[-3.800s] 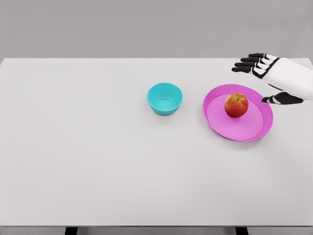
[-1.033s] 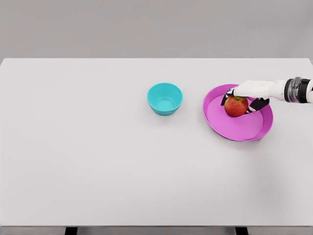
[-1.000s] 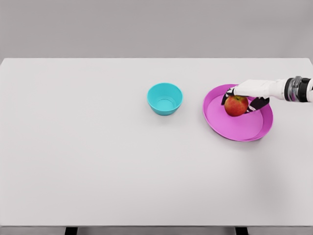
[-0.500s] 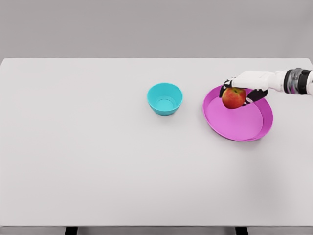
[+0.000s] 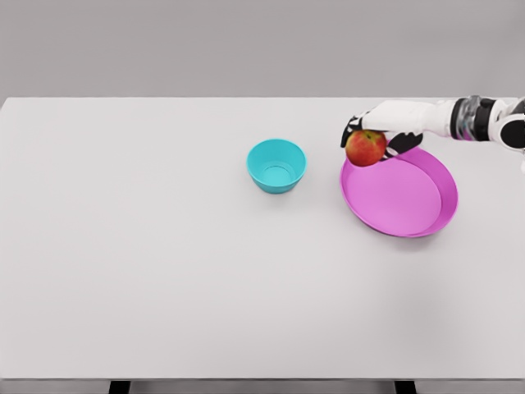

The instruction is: Put the apple from the pink plate into the blue bowl with your right arm

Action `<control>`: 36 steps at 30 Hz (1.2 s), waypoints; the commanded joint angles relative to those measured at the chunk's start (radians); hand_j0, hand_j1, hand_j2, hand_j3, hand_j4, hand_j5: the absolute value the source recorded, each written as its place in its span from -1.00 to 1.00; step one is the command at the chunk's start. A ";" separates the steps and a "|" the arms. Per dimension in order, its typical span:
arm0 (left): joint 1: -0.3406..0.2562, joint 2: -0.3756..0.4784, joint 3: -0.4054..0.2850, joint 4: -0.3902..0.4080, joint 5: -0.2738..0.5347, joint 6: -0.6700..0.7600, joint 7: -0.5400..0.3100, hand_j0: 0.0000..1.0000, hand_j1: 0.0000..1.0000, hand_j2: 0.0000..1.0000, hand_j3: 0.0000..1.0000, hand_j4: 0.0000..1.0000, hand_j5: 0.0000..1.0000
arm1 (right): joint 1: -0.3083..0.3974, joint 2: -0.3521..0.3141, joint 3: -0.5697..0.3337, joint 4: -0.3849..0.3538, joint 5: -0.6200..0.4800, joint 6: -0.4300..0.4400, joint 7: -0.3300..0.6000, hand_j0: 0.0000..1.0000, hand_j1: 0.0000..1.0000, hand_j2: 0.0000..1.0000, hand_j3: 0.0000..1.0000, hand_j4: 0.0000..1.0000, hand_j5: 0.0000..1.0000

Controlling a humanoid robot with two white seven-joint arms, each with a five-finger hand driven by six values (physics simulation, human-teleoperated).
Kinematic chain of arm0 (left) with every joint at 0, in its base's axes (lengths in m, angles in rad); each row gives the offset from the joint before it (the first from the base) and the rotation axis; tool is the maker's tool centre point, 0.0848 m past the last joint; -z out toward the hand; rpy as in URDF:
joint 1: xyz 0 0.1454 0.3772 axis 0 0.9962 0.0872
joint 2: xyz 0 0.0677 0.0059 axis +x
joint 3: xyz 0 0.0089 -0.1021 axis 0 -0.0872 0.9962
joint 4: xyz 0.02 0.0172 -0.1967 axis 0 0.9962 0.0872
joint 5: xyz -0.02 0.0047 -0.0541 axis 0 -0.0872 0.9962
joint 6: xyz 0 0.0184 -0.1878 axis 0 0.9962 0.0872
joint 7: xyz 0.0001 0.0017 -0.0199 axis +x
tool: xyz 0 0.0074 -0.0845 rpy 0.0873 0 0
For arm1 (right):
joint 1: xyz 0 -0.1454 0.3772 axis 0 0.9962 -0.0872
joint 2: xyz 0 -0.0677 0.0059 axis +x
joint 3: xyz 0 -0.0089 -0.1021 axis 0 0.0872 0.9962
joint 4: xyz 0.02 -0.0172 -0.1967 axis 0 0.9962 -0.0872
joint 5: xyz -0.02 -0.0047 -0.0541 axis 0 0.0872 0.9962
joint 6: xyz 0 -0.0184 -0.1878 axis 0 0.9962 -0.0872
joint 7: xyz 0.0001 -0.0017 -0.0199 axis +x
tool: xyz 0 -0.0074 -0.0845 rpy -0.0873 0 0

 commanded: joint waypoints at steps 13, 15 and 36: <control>0.000 0.000 0.000 0.000 0.000 0.001 0.000 1.00 1.00 1.00 1.00 1.00 1.00 | -0.026 0.111 0.002 -0.033 -0.006 0.002 0.000 0.21 0.21 0.21 0.21 0.21 0.21; 0.000 0.000 0.000 0.000 0.000 0.000 0.000 1.00 1.00 1.00 1.00 1.00 1.00 | -0.029 0.115 0.002 -0.034 -0.005 0.002 0.000 0.21 0.21 0.21 0.21 0.21 0.21; 0.000 0.000 0.000 0.000 0.001 0.001 0.000 1.00 1.00 1.00 1.00 1.00 1.00 | -0.067 0.254 0.034 0.044 0.017 0.002 0.000 0.24 0.24 0.24 0.24 0.24 0.24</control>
